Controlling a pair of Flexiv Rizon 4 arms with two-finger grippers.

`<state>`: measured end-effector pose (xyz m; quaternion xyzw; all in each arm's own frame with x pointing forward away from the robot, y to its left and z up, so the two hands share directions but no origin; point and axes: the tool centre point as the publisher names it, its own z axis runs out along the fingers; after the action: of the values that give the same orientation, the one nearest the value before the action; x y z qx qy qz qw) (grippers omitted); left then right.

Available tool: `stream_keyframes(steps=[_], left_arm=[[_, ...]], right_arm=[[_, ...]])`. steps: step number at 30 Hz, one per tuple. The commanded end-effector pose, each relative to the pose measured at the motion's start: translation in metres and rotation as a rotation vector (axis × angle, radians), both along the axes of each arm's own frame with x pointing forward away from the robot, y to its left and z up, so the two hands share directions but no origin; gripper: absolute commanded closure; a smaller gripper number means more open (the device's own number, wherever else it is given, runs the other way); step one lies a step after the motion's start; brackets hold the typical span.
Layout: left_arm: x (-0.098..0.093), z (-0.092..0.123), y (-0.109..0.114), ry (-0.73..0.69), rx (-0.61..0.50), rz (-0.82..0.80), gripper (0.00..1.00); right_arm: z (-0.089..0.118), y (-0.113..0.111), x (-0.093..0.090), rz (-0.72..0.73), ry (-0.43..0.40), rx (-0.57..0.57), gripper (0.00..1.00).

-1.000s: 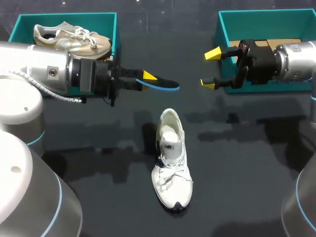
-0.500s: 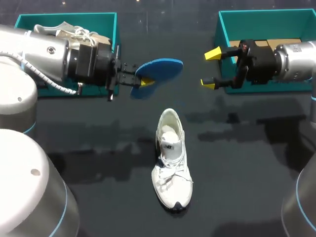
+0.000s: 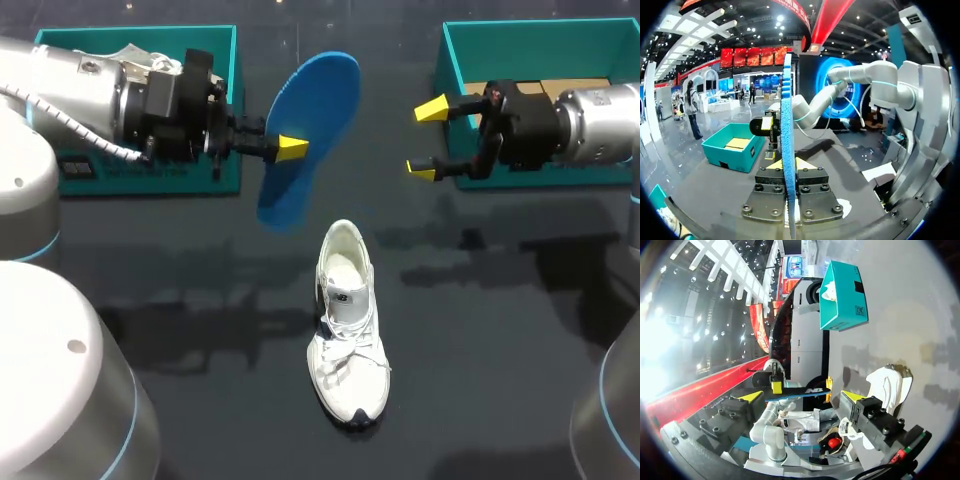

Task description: Take the shoe out of the shoebox, open the shoe tongue, remove and reinsert the insole, then place the shoe into the shoebox

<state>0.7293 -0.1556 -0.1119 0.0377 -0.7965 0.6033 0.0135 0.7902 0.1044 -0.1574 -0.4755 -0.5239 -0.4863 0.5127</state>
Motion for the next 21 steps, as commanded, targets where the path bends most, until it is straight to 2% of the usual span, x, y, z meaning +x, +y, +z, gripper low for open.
stream_keyframes(steps=[1,12,21], left_arm=[[0.000,-0.003,-0.003,0.078,-0.034,0.042,1.00],[0.019,0.005,-0.017,0.446,-0.094,0.186,1.00],[0.032,-0.006,-0.023,0.739,-0.096,0.208,1.00]], right_arm=[[0.000,0.000,-0.001,-0.001,0.001,-0.002,0.00],[0.000,0.000,-0.001,-0.001,0.001,-0.002,0.00],[0.000,0.000,-0.001,-0.001,0.001,-0.002,0.00]])
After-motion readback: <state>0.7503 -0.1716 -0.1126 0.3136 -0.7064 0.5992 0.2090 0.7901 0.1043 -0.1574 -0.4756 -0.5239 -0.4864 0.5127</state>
